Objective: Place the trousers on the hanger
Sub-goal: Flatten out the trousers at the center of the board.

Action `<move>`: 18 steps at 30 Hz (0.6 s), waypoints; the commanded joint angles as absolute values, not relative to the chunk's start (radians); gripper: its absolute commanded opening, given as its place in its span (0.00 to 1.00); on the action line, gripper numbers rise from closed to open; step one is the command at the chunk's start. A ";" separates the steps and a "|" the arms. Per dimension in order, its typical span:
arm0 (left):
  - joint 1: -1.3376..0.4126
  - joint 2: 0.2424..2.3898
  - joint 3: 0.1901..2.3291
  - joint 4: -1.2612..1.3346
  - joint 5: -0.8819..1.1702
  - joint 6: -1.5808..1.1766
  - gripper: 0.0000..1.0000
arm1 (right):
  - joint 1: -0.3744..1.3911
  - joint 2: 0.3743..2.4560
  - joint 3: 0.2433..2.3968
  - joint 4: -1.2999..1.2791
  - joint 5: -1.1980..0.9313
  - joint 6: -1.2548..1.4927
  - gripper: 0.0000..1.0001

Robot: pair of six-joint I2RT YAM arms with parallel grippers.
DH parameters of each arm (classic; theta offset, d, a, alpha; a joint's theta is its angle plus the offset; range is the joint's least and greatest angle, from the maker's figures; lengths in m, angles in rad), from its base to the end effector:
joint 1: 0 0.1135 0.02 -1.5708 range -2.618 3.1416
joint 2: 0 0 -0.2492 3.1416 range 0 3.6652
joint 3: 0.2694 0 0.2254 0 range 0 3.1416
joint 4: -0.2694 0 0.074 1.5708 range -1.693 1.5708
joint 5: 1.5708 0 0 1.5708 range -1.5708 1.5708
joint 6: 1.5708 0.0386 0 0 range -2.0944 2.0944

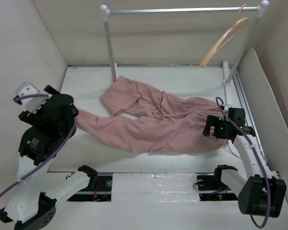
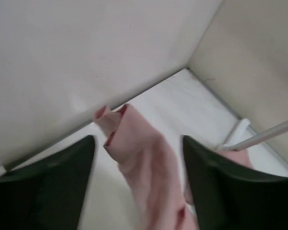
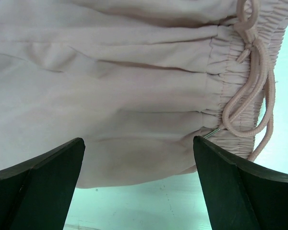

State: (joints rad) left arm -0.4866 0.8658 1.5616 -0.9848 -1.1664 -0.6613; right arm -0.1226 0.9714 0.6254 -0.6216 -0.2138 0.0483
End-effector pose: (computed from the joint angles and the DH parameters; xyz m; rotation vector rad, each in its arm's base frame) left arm 0.0805 -0.0024 0.4632 -0.8747 1.4439 0.2257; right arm 0.1673 -0.0124 0.2100 0.1314 2.5195 0.2413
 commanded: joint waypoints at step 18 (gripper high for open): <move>-0.486 1.251 1.244 -0.446 -0.463 -0.553 0.72 | -0.176 0.887 0.632 -0.667 -0.160 0.055 0.69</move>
